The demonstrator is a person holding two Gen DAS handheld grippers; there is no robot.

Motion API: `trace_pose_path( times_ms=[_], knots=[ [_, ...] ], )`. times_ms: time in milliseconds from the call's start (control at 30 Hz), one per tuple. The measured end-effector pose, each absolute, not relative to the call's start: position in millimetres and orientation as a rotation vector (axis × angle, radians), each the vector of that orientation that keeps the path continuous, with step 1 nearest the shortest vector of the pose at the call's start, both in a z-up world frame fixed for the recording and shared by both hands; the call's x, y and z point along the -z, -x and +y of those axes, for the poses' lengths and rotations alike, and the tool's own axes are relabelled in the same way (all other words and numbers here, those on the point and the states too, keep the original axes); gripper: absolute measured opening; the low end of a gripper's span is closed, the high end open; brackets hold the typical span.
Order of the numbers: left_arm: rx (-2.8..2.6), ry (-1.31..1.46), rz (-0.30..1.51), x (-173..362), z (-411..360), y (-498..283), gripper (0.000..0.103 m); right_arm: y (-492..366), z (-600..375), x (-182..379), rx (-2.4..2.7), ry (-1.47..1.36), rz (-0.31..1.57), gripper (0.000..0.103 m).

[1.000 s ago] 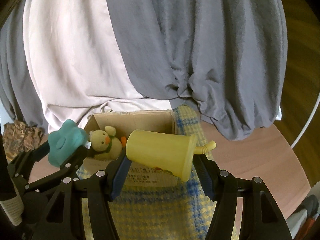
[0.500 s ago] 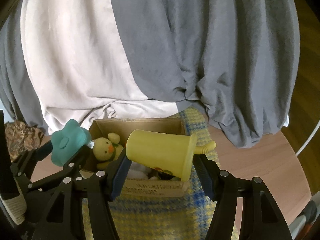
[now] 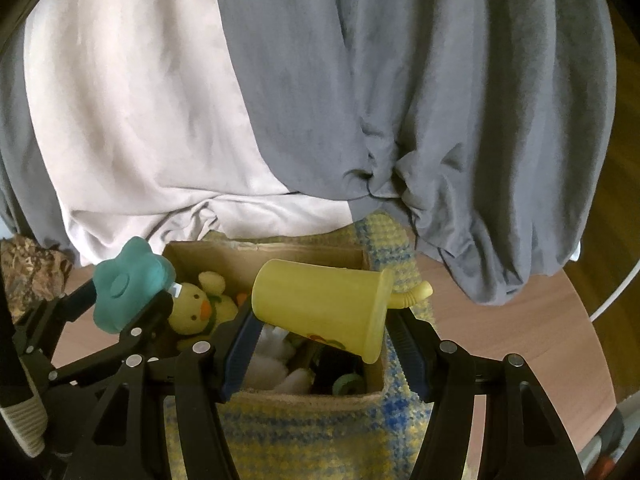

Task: Organize objects

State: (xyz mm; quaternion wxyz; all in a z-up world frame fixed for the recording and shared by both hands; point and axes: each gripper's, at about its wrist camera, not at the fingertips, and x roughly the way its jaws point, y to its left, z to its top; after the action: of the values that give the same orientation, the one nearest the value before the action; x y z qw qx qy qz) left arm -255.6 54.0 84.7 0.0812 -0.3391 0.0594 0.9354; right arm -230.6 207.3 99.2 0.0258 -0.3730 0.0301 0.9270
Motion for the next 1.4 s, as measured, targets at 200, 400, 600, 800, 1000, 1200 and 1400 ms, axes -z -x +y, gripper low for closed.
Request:
trace_pose_path(
  times_ms=[200, 400, 600, 800, 1000, 1200, 1400],
  knots=[
    [-2.784, 1.047, 0.168, -80, 53, 267, 0.072, 244, 207, -94, -2.86, 1.186, 0.105, 0.063],
    [-2.766, 1.081, 0.152, -74, 51, 271, 0.078, 248, 209, -93, -2.861, 1.192, 0.124, 0.076],
    [-2.767, 1.078, 0.159, -73, 52, 267, 0.095, 243, 207, -98, -2.857, 1.158, 0.098, 0.099],
    [-2.775, 1.057, 0.189, -75, 54, 258, 0.102, 236, 207, -99, -2.863, 1.159, 0.086, 0.1],
    [-2.787, 1.053, 0.209, -76, 55, 247, 0.102, 223, 210, -98, -2.869, 1.154, 0.118, 0.1],
    [-2.797, 1.066, 0.213, -73, 53, 235, 0.102, 210, 213, -93, -2.862, 1.161, 0.135, 0.101],
    [-2.812, 1.084, 0.208, -70, 49, 219, 0.102, 195, 215, -88, -2.837, 1.165, 0.137, 0.101]
  ],
)
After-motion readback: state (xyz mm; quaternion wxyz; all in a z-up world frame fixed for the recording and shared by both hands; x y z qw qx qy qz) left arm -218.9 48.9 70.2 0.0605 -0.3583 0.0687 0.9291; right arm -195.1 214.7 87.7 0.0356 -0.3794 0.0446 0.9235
